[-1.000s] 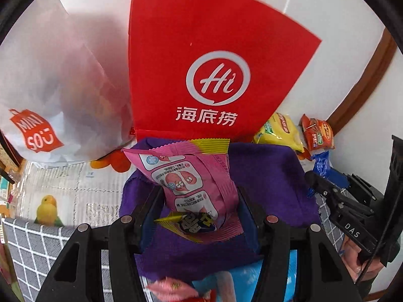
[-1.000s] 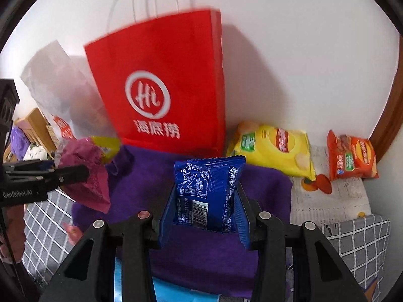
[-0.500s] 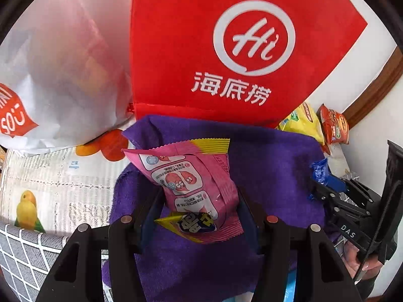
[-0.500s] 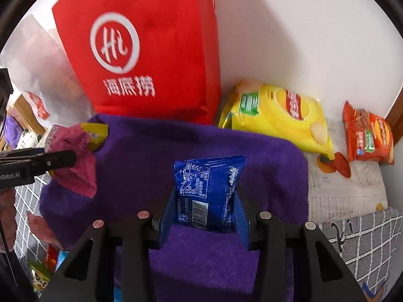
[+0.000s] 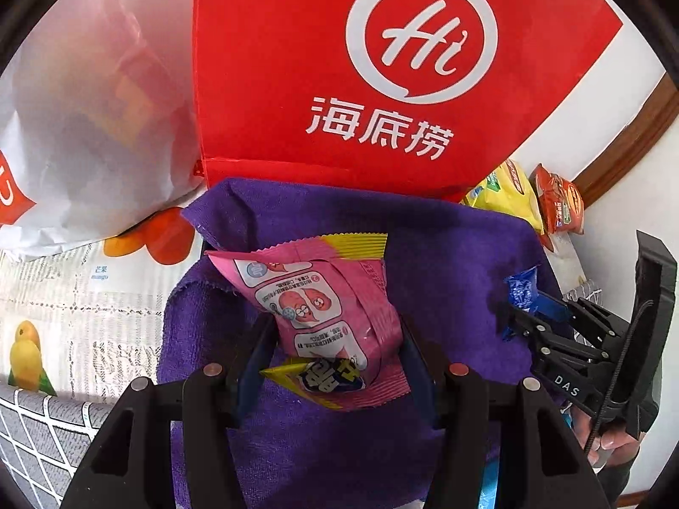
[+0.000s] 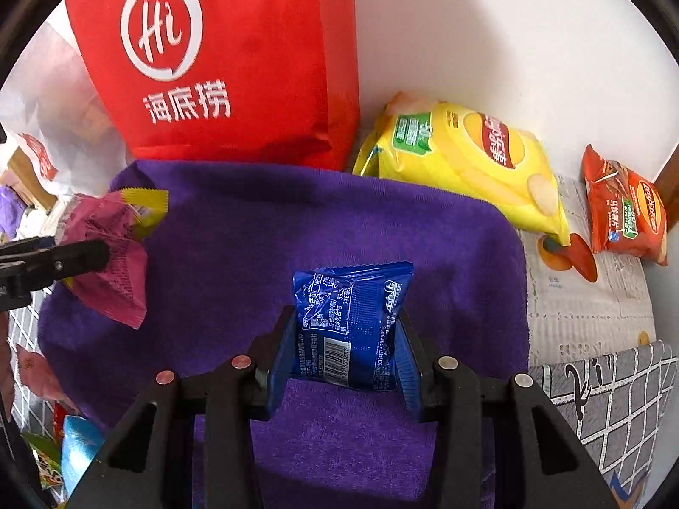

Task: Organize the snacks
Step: 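Open both tools to drop the snacks onto the purple towel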

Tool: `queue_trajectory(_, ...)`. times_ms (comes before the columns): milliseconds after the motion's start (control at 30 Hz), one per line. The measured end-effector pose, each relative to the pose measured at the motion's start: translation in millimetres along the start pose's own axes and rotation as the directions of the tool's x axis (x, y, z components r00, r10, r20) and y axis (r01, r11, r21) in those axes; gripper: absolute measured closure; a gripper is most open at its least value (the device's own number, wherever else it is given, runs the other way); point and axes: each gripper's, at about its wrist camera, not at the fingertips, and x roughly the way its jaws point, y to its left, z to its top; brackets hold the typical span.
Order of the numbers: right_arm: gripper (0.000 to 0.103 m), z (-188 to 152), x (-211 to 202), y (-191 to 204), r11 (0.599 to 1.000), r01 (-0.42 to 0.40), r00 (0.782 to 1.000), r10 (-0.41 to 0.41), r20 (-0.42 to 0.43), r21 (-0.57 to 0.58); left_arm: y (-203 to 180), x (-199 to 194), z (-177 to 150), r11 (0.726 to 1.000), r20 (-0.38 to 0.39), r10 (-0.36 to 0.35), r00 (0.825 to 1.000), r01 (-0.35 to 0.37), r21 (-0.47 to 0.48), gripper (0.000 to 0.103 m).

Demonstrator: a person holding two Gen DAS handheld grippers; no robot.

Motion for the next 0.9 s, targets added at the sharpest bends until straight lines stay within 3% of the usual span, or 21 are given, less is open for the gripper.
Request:
queue_trajectory(67,0.058,-1.4,4.1,3.7,1.000,-0.001,1.000,0.001,-0.006,-0.010,-0.1,0.1,0.5,1.000,0.001,-0.002,1.000,0.002,0.000,0.048)
queue_trajectory(267,0.033,4.6,-1.4,9.7,0.999,-0.003,1.000,0.003,0.005,-0.039,4.2,-3.8,2.6,0.999,-0.005,-0.031,1.000,0.031,-0.011,0.046)
queue_trajectory(333,0.028,5.0,-8.8,9.1,0.999,-0.006,1.000,0.007,0.018,-0.042,4.6,-7.9,3.8,0.999,-0.004,-0.038,0.999,0.038,-0.011,0.038)
queue_trajectory(367,0.027,5.2,-13.8,8.7,0.999,-0.002,1.000,0.003,0.029,-0.043,4.9,-10.6,4.2,0.999,0.001,-0.034,0.999,0.034,-0.009,0.033)
queue_trajectory(633,0.022,9.4,-50.8,13.9,0.996,0.086,0.987,-0.083,0.135,-0.016,7.8,-39.6,5.9,1.000,0.059,0.007,0.998,-0.007,-0.004,0.033)
queue_trajectory(800,0.022,10.5,-72.3,13.5,0.999,0.032,0.984,-0.036,0.172,0.026,4.9,-66.7,4.5,0.999,0.101,0.032,0.994,-0.032,0.006,0.033)
queue_trajectory(900,0.022,2.9,-91.9,23.1,0.998,0.049,0.977,-0.054,0.208,0.030,-1.4,-92.0,2.4,0.999,0.153,0.046,0.987,-0.050,0.021,0.033)
